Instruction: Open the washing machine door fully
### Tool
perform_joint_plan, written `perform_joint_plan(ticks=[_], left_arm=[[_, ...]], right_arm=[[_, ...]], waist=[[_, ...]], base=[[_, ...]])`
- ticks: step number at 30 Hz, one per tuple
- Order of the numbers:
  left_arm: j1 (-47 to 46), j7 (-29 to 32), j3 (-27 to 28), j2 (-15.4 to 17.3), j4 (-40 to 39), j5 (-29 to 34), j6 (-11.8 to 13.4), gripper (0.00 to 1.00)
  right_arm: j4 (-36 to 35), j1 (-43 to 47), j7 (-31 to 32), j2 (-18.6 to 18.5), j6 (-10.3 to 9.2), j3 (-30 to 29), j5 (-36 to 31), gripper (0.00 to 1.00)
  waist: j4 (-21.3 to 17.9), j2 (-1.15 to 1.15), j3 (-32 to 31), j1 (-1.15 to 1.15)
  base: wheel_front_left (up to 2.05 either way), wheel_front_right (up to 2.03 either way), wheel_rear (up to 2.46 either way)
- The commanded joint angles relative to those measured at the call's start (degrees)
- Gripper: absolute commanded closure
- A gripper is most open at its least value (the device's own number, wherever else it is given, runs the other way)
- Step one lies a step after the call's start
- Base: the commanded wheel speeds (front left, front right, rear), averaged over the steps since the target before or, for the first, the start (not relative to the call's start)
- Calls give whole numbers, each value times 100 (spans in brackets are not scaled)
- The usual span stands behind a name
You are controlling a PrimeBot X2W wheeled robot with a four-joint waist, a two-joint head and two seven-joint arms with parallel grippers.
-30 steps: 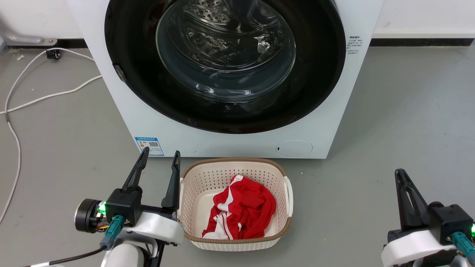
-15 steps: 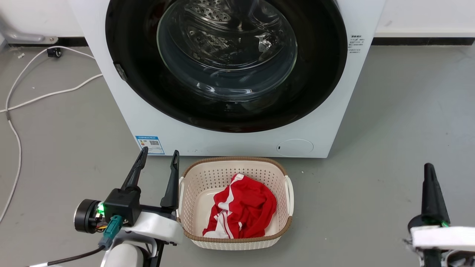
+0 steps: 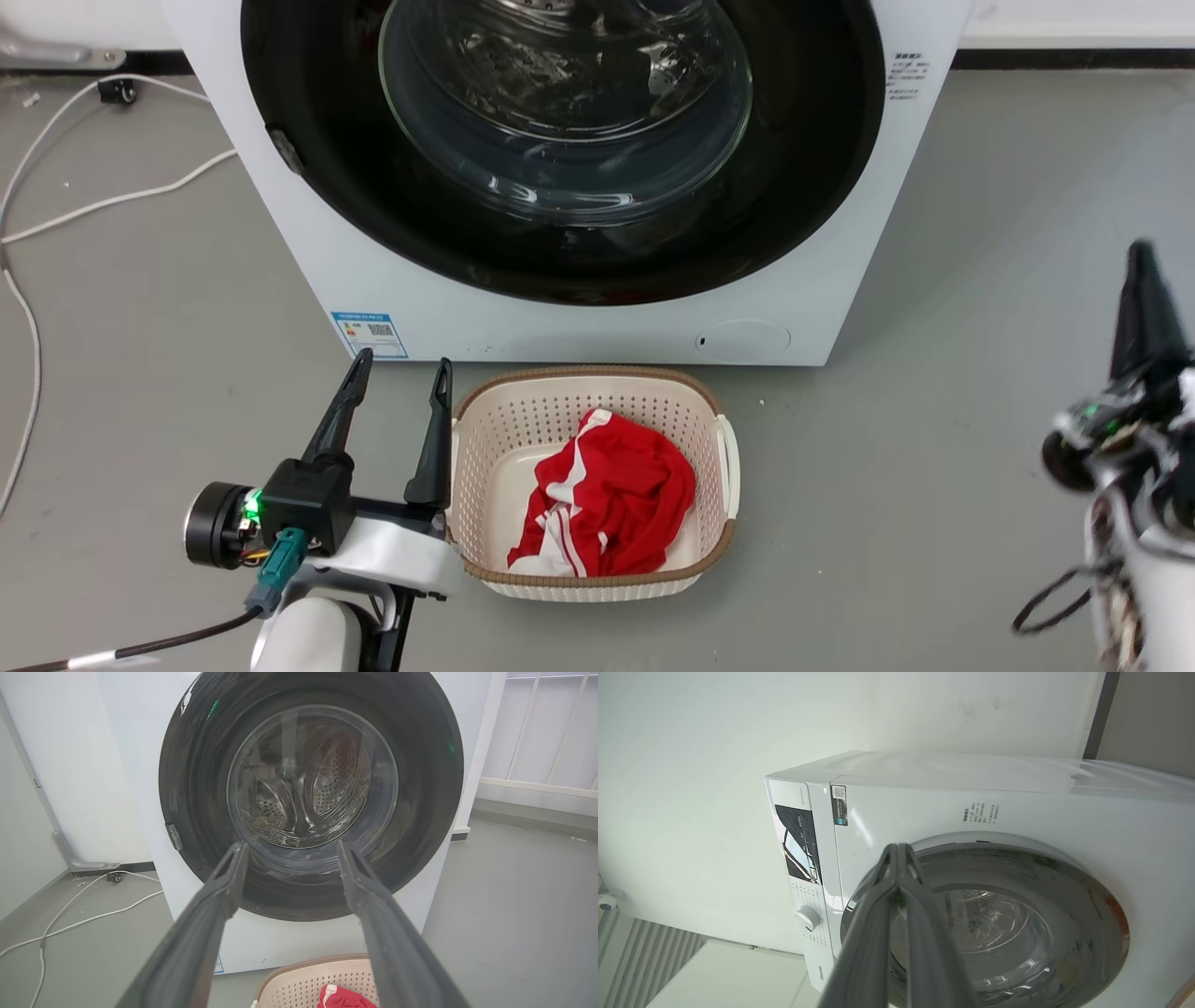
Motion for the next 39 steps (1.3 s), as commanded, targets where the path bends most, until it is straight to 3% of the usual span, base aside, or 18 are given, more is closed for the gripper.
perform_joint_plan(ticks=[1,6,10,18,28,39], left_arm=[[-93,-15,-14,4,-25,33,-22,0],[-202,-15,-29,-3,-103,20,-23,0],[-326,-15,-53,-11,-203,-9,-31,0],[-528,-15,-63,-15,-337,-14,-68,0],[-762,-14,-53,4,-479,23,-104,0],[-1125,-14,-145,44,-600,25,-142,0]], right_arm=[[204,-317,110,-136,-1,-57,144,100],[1152,-1403,483,-670,-1,31,334,100],[1933,-2342,774,-1218,-1,327,119,100],[2953,-3917,1436,-1695,-1,908,-234,100],[4068,-5531,2476,-1518,-1,1879,-1039,100],[4727,-6418,2743,-1221,-1,2227,-1576,100]], waist=[[31,0,73,0],[64,0,302,0],[100,0,533,0],[142,0,923,0],[154,0,1415,0],[266,0,1949,0]], base=[[0,0,0],[0,0,0],[0,0,0],[0,0,0],[0,0,0],[0,0,0]])
